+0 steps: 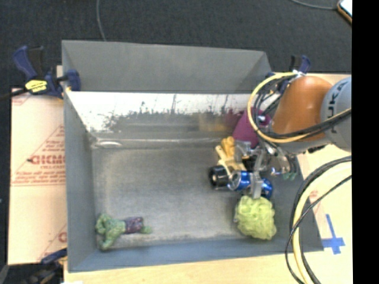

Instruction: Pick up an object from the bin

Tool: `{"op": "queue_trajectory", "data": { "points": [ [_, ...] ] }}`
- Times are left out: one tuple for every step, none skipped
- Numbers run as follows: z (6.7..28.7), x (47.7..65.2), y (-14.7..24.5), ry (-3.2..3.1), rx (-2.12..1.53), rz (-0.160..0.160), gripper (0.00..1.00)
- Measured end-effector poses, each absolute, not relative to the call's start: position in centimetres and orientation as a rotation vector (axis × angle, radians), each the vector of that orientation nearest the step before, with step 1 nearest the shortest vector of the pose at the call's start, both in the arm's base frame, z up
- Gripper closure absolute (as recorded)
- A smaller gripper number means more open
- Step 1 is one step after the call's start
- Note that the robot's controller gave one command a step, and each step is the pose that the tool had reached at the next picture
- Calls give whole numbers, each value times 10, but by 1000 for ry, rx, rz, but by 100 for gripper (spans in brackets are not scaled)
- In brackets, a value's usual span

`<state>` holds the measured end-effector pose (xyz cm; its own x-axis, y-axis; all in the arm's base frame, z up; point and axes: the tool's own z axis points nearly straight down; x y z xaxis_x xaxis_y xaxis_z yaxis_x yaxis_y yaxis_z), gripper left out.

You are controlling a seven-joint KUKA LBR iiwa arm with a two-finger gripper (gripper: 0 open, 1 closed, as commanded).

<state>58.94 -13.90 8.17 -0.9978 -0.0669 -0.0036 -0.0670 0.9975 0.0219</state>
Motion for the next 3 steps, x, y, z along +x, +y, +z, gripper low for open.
{"op": "queue_trajectory", "data": {
  "points": [
    [77, 586, -125, 3136, 175, 38, 0],
    [77, 611, -113, 3161, 167, 42, 0],
    [78, 613, -107, 3147, 386, 51, 100]
  ]
}}
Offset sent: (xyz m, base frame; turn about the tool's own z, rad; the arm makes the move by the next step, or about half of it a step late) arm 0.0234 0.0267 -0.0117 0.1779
